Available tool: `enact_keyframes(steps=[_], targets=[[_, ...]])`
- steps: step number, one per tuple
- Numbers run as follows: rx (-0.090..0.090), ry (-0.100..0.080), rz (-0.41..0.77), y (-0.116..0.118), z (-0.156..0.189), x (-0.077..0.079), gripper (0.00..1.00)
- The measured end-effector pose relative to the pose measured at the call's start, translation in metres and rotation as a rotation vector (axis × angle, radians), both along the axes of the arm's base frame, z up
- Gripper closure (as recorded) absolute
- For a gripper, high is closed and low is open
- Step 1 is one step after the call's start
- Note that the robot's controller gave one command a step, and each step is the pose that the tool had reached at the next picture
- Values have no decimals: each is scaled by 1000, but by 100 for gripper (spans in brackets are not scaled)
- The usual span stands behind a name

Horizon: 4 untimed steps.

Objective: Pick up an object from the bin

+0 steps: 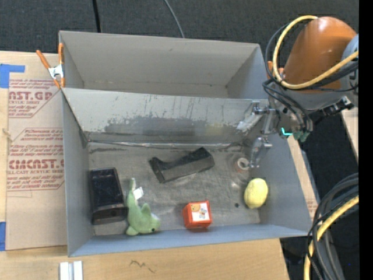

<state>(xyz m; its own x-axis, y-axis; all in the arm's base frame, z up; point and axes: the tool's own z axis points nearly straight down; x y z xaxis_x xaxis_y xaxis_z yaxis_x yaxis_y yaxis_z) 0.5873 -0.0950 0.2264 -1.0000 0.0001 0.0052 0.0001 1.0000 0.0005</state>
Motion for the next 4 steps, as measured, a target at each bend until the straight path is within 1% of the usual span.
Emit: enact_keyframes(steps=[1, 2, 3, 4], targets=[[-1, -8, 1, 0, 4, 2, 0], [-1, -12, 32, 52, -67, -6, 0], [1, -6, 239, 103, -72, -3, 0], [1, -10, 158, 104, -108, 5, 0]])
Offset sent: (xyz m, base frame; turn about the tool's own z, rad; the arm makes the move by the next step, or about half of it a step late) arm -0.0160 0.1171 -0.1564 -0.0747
